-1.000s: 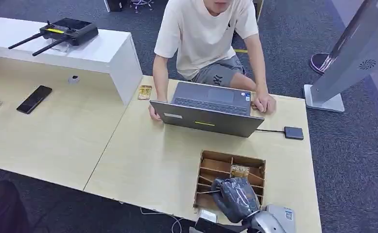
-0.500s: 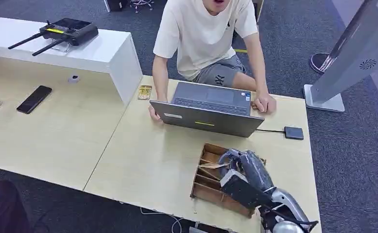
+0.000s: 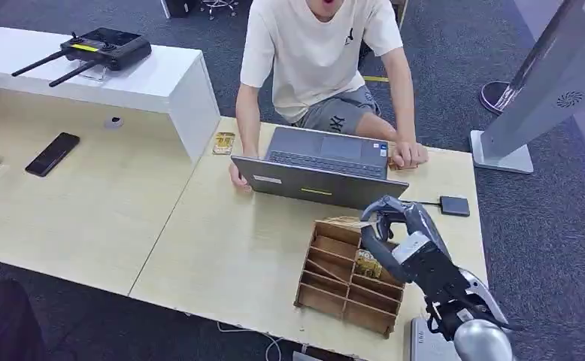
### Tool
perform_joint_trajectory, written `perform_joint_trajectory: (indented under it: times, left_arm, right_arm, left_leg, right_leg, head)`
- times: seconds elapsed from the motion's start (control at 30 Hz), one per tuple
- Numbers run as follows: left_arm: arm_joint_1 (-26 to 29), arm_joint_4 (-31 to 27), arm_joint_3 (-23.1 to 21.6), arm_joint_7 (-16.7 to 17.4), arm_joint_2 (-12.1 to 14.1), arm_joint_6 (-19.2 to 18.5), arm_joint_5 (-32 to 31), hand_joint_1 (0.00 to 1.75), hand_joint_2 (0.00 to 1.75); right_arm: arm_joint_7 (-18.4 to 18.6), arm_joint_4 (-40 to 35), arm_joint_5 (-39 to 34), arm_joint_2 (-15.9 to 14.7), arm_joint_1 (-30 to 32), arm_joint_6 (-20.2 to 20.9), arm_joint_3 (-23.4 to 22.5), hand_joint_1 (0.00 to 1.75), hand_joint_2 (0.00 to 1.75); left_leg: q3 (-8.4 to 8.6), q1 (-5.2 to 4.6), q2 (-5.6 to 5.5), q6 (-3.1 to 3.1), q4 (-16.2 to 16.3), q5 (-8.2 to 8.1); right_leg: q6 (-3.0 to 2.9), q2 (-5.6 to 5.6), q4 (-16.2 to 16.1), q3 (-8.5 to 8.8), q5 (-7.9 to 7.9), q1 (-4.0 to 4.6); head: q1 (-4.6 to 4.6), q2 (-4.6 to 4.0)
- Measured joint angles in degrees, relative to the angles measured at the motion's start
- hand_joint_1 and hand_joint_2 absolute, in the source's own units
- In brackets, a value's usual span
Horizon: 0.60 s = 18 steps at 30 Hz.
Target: Pass the card to the sensor for recognition and then transmit it.
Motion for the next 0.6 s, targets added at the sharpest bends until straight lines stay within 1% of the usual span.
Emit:
perform_joint_trajectory:
  times: [0.17,0.27,0.43,0.53,0.6]
  left_arm:
    - [0.6,0.0,-0.3,-1.2,-0.7,0.8,-1.0,0.00,0.00]
    - [1.0,0.0,-0.7,-2.1,-1.0,0.4,-1.6,0.00,0.00]
    - [1.1,0.0,-1.9,-2.4,-0.6,-1.0,-2.9,0.00,0.00]
    - [1.1,0.0,-2.4,-2.4,-0.4,-0.6,-3.4,0.00,0.00]
    - [1.1,0.0,-3.0,-2.0,-0.4,-0.7,-4.0,0.00,0.00]
  right_arm:
    - [-2.3,-0.6,-3.8,2.2,-2.6,1.1,-0.2,1.75,1.75]
    - [-4.4,0.1,-6.9,3.3,-5.2,3.0,-0.2,1.75,1.75]
    - [-3.5,3.8,-9.8,6.3,-12.3,4.2,-0.1,1.75,1.75]
    - [-3.1,8.9,-10.5,8.2,-17.0,4.0,0.0,1.75,1.75]
    - [-2.3,13.3,-10.4,9.9,-20.3,3.2,0.1,1.75,1.75]
  left_leg:
    - [0.01,0.00,0.00,0.00,0.0,0.00]
    - [0.00,-0.01,0.01,-0.01,0.0,0.01]
    - [0.01,0.01,0.02,0.01,0.0,0.04]
    - [0.00,0.01,0.02,-0.05,0.0,0.08]
    - [0.02,0.01,0.03,-0.05,0.0,0.08]
  right_leg:
    - [0.00,0.00,0.0,0.00,0.00,0.00]
    - [0.00,0.01,0.0,0.01,0.02,0.00]
    - [0.00,0.01,0.0,0.02,0.03,0.01]
    - [-0.02,0.02,0.0,0.02,0.05,0.01]
    - [-0.02,0.03,0.1,0.01,0.05,0.01]
  head:
    - [0.00,0.00]
    - [-0.04,0.00]
    - [0.00,0.00]
    - [0.00,0.00]
    - [0.00,0.00]
